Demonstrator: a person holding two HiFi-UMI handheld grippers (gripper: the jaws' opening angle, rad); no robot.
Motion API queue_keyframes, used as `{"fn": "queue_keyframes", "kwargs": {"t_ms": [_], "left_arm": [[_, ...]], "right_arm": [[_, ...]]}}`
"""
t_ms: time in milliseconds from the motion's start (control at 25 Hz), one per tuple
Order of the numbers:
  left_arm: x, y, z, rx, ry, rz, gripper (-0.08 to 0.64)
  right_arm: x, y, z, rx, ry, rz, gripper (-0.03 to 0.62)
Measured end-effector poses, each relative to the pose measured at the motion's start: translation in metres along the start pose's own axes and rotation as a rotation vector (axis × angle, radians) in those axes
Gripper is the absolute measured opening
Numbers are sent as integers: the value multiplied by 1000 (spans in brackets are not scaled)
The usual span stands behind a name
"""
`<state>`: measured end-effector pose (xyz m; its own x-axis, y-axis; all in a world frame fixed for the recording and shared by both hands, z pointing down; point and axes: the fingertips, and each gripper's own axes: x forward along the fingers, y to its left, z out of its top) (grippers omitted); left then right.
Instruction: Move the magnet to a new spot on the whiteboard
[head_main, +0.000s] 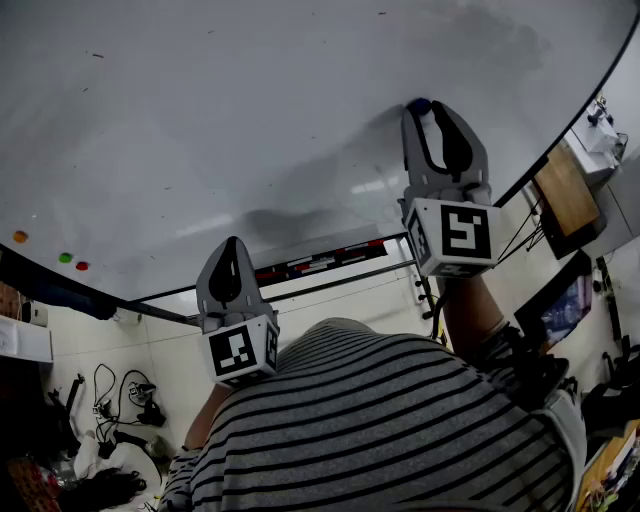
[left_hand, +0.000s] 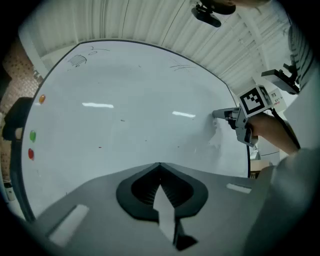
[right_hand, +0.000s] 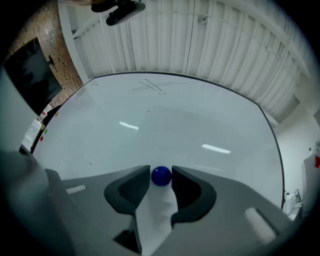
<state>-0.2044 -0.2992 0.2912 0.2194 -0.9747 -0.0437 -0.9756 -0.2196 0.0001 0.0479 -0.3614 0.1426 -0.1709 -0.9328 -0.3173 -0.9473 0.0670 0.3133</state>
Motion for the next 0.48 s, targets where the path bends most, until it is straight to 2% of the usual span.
{"fn": "queue_keyframes", "kwargs": {"t_ms": [480], "left_arm": [[-6, 1, -3, -9, 7, 5, 15]], "right_arm": [[-1, -4, -3, 28, 3, -13, 124]]}}
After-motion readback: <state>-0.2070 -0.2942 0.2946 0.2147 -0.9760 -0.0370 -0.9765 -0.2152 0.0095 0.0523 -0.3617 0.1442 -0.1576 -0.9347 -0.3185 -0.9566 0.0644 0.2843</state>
